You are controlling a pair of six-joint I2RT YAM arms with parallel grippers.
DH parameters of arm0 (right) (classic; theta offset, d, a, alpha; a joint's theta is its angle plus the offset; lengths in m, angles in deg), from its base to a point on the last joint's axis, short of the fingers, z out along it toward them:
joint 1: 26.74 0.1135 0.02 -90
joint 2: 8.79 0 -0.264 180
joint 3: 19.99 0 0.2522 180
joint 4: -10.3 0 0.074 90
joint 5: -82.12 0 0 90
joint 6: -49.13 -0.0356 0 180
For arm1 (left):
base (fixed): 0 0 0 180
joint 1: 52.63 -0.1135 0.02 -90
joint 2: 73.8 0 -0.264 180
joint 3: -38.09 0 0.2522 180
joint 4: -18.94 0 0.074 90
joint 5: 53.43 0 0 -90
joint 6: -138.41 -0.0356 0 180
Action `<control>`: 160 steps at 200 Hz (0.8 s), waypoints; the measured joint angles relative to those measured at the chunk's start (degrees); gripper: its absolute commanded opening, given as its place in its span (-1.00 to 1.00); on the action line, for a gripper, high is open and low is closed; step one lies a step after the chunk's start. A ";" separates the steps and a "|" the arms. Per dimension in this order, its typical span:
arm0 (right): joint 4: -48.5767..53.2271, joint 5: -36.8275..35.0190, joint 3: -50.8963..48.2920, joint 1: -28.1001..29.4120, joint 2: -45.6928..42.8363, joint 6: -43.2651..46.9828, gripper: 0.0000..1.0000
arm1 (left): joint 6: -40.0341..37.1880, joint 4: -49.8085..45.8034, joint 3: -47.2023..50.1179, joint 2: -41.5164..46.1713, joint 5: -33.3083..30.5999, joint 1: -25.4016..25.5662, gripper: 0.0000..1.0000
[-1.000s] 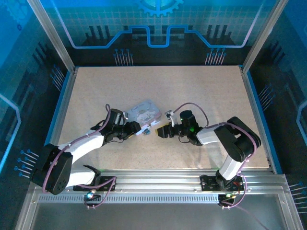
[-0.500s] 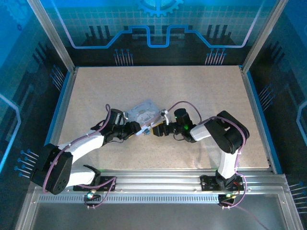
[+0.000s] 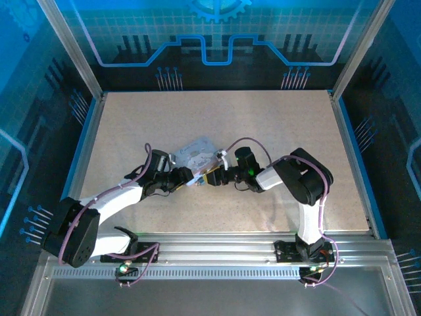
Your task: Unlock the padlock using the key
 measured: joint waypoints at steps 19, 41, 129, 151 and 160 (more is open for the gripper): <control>-0.13 0.48 0.35 0.00 0.76 0.00 -0.06 | 0.00 0.02 0.02 0.00 -0.02 0.00 0.06; -0.42 0.63 0.66 0.00 1.16 -0.02 -0.12 | 0.04 0.02 0.02 0.00 -0.02 0.00 0.05; -0.83 0.90 1.25 0.00 2.25 -0.04 -0.48 | 0.98 0.02 0.02 0.00 -0.02 0.00 0.05; -0.87 1.09 1.27 -0.02 2.29 -0.11 -0.60 | 1.05 0.02 0.02 0.00 -0.02 0.00 0.05; -1.01 1.09 1.27 -0.02 2.32 -0.17 -0.64 | 1.05 0.02 0.02 0.00 -0.02 0.00 0.05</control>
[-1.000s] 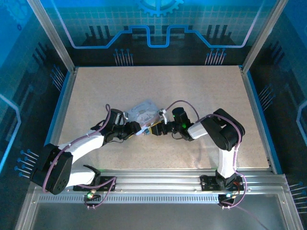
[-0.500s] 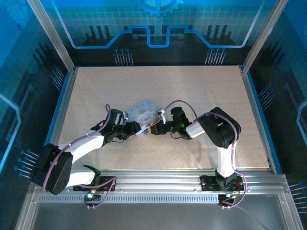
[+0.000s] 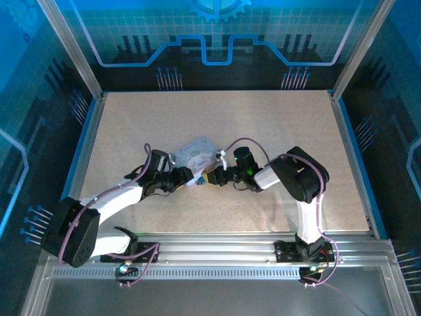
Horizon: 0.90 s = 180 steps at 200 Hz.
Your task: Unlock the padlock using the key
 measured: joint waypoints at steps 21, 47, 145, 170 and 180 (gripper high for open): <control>-0.28 0.07 0.00 -0.04 0.11 -0.35 -0.72 | 0.00 0.02 0.00 0.00 0.00 0.00 0.05; -0.35 -0.07 0.00 -0.04 0.22 -0.50 -0.78 | 0.02 0.04 0.02 0.00 -0.24 0.00 0.05; -2.51 -0.46 -1.51 -0.66 0.22 -2.62 -0.89 | 0.02 0.17 0.07 0.02 -0.42 0.00 0.06; -3.93 -0.46 -2.36 -1.16 0.22 -4.07 -0.90 | 0.02 0.48 0.33 0.13 -0.44 0.00 0.06; -4.66 -0.44 -2.64 -1.31 0.22 -5.01 -0.91 | 0.02 0.61 0.37 0.15 -0.44 0.02 0.06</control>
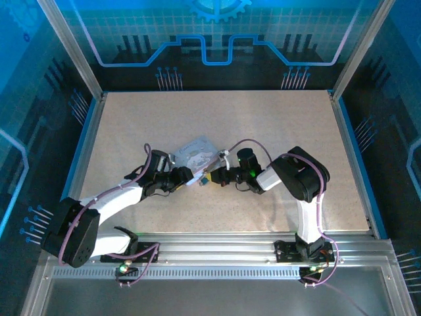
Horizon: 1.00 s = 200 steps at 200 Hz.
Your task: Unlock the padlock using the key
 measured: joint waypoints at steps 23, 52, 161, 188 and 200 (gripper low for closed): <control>-1.97 -0.02 -0.79 -0.31 0.00 -2.05 -0.92 | 0.00 0.07 0.09 0.07 0.00 0.00 0.06; -3.65 -0.02 -1.25 -0.46 0.04 -4.50 -0.93 | 0.22 0.63 0.52 0.28 0.00 0.00 0.06; -5.46 -1.70 -4.72 -2.99 -2.38 -6.95 -0.95 | 0.28 -0.28 1.22 1.42 -0.42 0.04 0.27; -4.81 -2.12 -6.27 -3.96 -5.18 -6.69 -0.95 | 0.09 -1.55 1.22 2.82 -0.81 0.04 0.39; -3.72 -2.40 -6.86 -4.20 -6.80 -6.29 -0.95 | -0.04 -2.45 1.20 3.85 -1.27 0.04 0.46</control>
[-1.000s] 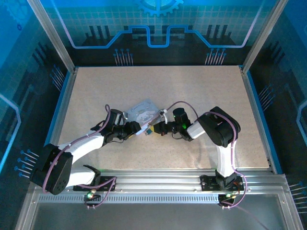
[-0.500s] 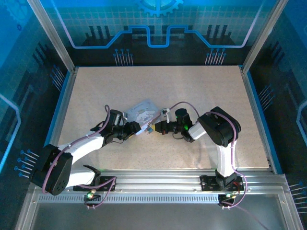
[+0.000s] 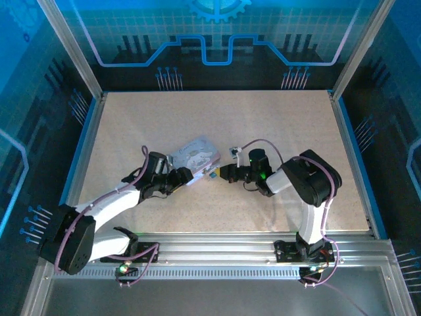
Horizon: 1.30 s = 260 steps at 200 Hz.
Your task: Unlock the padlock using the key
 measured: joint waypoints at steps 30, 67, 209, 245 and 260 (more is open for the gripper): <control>5.92 -0.68 -0.57 -0.17 -6.49 2.58 -0.95 | -1.09 -3.17 -0.39 3.15 -1.64 0.00 0.65; 16.31 -0.66 -0.50 -0.17 -15.32 5.95 -0.94 | -2.86 -7.69 -2.36 7.96 -4.72 -0.11 0.83; 56.94 -2.60 -3.32 -0.11 -34.16 10.91 -0.91 | -7.37 -13.62 -3.15 16.00 -9.68 -3.19 0.91; 59.32 -4.31 -5.07 -0.13 -34.27 11.04 -0.90 | -7.34 -12.83 -3.15 13.75 -9.64 -3.19 0.92; 58.99 -4.57 -5.07 -0.13 -33.31 11.08 -0.90 | -7.34 -12.35 -3.15 12.94 -9.62 -3.19 0.92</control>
